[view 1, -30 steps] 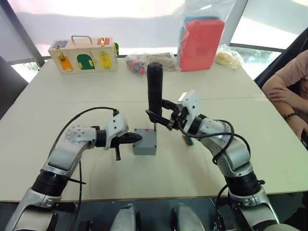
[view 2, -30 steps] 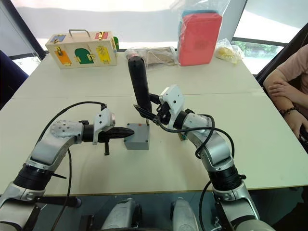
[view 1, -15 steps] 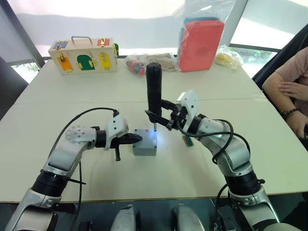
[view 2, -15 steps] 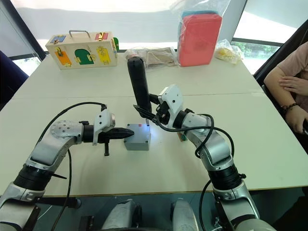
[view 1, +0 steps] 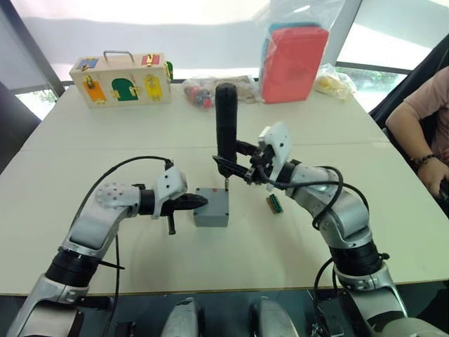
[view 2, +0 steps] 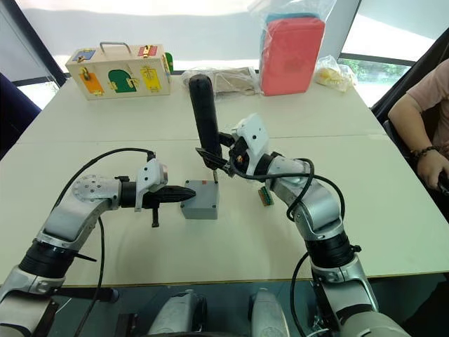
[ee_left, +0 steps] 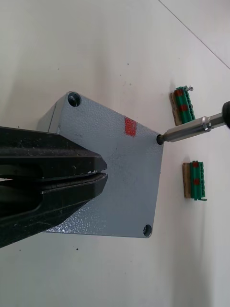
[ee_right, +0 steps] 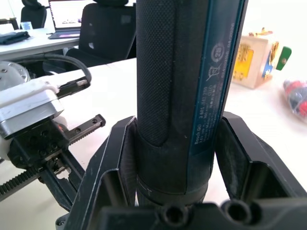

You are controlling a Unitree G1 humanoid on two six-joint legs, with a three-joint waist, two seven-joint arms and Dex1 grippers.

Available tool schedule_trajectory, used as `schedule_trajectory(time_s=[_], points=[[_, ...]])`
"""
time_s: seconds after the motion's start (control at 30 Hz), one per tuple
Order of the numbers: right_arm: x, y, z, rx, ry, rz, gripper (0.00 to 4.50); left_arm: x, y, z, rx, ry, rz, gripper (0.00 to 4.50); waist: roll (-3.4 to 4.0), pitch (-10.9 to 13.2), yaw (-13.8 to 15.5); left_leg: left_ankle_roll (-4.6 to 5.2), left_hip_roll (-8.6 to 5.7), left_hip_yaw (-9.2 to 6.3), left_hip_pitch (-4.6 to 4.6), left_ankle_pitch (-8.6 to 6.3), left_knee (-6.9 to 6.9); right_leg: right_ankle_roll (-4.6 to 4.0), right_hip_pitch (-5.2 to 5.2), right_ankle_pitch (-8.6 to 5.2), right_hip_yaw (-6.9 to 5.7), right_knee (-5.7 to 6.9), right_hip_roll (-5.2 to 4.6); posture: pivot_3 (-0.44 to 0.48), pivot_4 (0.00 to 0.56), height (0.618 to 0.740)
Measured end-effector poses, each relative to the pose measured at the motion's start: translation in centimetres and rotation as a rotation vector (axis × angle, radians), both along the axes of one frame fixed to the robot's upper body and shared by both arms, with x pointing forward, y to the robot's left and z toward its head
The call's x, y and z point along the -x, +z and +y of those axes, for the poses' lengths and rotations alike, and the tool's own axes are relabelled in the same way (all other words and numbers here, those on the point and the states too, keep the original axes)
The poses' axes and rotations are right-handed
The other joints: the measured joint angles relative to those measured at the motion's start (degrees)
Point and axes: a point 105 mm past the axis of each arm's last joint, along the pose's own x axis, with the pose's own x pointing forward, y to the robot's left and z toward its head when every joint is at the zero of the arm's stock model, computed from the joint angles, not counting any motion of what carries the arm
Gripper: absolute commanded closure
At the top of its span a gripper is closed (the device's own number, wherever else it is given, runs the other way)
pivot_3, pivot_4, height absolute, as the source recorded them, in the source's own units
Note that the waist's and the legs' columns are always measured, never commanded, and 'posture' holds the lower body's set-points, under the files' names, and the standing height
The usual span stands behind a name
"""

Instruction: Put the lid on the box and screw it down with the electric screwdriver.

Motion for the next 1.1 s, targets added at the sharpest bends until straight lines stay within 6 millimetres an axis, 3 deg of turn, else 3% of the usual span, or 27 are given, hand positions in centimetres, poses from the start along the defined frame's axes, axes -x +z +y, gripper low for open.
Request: schedule_trajectory(time_s=[0.13,0.2,0.37,0.5,0.6,0.83,1.0,1.07,1.1], points=[[-0.5,5.6,-3.3,-0.039,-0.111,-0.049,2.66,0.3,1.4,0.3,0.008,-0.009,-0.015,4.50,0.03,0.10,0.05,-0.15,-0.02,-0.01,-0.84,0.10,0.03,0.01,-0.87,0.04,-0.01,0.07,-0.03,0.000,0.150,0.730],[-0.5,6.5,-5.2,-0.010,-0.171,-0.019,2.66,0.4,2.6,0.4,0.016,-0.013,-0.041,4.50,0.03,0.10,0.03,-0.15,-0.05,0.02,-0.86,0.09,0.00,0.01,-0.88,0.03,-0.01,0.02,-0.03,0.000,0.150,0.730],[-1.1,3.1,-9.2,0.165,-0.303,0.273,2.66,1.0,4.9,0.5,0.039,-0.036,-0.088,4.50,0.08,0.19,-0.37,-0.13,-0.11,0.11,-0.84,0.09,-0.05,0.02,-0.90,0.04,0.04,-0.01,-0.07,0.000,0.150,0.730],[-1.0,-0.2,-14.5,0.382,-0.490,0.536,2.66,1.4,6.5,0.9,0.050,-0.041,-0.107,4.50,0.08,0.37,-0.13,-0.12,-0.14,0.07,-0.84,0.09,-0.04,0.00,-0.90,0.03,0.02,0.00,-0.03,0.000,0.150,0.730],[-0.8,-3.0,-17.3,0.460,-0.597,0.727,2.66,1.7,7.2,0.8,0.058,-0.047,-0.122,4.50,0.08,0.41,-0.35,-0.12,-0.15,0.10,-0.84,0.09,-0.05,0.01,-0.91,0.03,0.04,-0.02,-0.02,0.000,0.150,0.730],[-0.7,-7.7,-20.0,0.491,-0.695,0.988,2.66,2.4,7.7,0.1,0.075,-0.077,-0.125,4.50,0.08,0.48,-0.30,-0.12,-0.12,0.15,-0.84,0.09,-0.06,0.02,-0.98,0.03,0.11,-0.01,0.09,0.000,0.150,0.730],[-0.8,-9.2,-19.9,0.509,-0.701,1.055,2.66,2.8,7.8,-0.3,0.080,-0.082,-0.128,4.50,0.09,0.49,-0.33,-0.13,-0.12,0.14,-0.84,0.09,-0.05,0.02,-0.98,0.04,0.13,0.01,0.10,0.000,0.150,0.730],[-1.0,-9.3,-19.9,0.518,-0.707,1.047,1.62,2.9,7.8,-0.3,0.083,-0.077,-0.124,4.50,0.08,0.49,-0.27,-0.13,-0.12,0.14,-0.84,0.10,-0.05,0.02,-0.98,0.04,0.12,0.01,0.10,0.000,0.150,0.730],[-1.0,-9.3,-19.8,0.518,-0.705,1.042,1.45,2.9,7.8,-0.3,0.082,-0.075,-0.124,4.50,0.08,0.49,-0.26,-0.13,-0.12,0.14,-0.84,0.10,-0.04,0.03,-0.98,0.04,0.13,0.02,0.10,0.000,0.150,0.730]])
